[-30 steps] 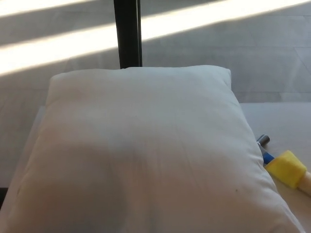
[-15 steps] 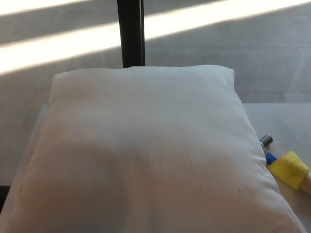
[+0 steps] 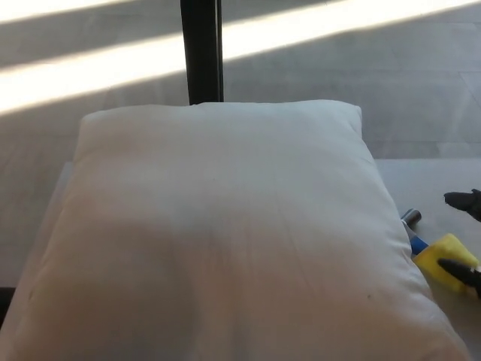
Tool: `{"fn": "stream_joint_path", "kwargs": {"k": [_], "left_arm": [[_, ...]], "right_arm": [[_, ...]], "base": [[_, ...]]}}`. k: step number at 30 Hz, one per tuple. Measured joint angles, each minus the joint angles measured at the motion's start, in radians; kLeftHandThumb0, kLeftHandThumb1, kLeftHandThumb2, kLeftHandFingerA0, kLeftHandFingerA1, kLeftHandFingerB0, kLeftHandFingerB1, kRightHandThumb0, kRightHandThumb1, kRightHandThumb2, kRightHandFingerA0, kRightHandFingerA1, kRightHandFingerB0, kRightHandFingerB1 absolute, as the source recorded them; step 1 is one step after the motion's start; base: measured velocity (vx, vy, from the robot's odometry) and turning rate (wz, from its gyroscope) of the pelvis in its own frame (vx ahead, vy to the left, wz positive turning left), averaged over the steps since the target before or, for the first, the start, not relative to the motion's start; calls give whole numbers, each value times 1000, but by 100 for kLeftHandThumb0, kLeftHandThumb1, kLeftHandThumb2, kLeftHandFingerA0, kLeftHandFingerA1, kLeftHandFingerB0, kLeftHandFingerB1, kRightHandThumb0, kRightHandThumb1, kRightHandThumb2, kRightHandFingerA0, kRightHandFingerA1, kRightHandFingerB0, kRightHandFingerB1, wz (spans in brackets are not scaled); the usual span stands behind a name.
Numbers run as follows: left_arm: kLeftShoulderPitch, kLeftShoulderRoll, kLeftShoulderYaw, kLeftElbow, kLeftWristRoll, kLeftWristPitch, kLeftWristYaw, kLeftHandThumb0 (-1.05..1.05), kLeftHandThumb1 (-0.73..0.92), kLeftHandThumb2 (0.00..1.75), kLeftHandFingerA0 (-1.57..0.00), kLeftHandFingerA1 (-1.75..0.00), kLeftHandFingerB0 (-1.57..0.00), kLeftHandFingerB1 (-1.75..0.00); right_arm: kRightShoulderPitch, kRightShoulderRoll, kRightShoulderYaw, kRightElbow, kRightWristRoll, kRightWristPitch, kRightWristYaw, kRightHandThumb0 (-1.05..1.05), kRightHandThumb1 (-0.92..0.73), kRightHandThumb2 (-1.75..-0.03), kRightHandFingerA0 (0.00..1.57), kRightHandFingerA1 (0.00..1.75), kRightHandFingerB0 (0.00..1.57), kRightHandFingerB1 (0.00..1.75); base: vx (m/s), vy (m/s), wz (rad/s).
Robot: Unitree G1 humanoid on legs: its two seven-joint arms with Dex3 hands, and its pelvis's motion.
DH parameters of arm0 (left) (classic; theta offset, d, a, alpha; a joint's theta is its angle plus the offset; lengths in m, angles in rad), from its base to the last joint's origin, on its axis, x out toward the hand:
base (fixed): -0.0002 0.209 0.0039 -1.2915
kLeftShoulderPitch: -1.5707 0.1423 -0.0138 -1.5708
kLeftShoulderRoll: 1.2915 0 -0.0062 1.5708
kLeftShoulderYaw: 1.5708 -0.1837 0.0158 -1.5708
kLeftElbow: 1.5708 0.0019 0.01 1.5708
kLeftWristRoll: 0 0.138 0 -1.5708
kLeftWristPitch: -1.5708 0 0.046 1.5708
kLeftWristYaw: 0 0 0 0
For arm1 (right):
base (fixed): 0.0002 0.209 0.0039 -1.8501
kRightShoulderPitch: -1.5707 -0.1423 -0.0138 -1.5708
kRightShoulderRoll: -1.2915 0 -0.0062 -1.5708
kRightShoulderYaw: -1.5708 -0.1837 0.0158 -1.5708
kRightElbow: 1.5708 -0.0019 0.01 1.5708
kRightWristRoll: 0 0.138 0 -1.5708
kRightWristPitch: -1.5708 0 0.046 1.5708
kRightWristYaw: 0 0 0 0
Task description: A hammer is kept on the right hand side and a pillow is kept on the left hand side on the desk infront of the robot and the robot uses its right hand to pick up the hammer and makes a downward swinging motion to hit the pillow
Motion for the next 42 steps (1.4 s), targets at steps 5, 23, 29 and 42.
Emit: {"fn": "stream_joint_path", "kwargs": {"k": [5, 23, 29, 42], "left_arm": [[3, 0, 2, 1, -2, 0, -2, -52, 74, 62, -80, -59, -57, -51], [5, 0, -1, 11, -19, -4, -12, -53, 73, 62, -80, -61, -59, -53], [7, -1, -16, -1, -22, -11, -12, -56, 74, 62, -83, -65, -62, -55], [23, -2, -37, -3, -23, -19, -24, -56, 76, 63, -80, -62, -60, -55]], "right_arm": [[-91, -3, 71, 112, -65, -1, 7, -85, -53, -91, 0, 16, 12, 35], [-198, 127, 209, 483, -273, -69, -93, -81, -50, -92, 2, 25, 16, 40], [-209, 160, 252, 517, -332, -73, -137, -37, -34, -95, 4, 55, 0, 49], [-272, 200, 301, 692, -441, -23, -248, -36, -66, -59, 72, 132, 46, 40]], "base": [[0, 0, 0], [0, 0, 0], [0, 0, 0], [0, 0, 1]]}}
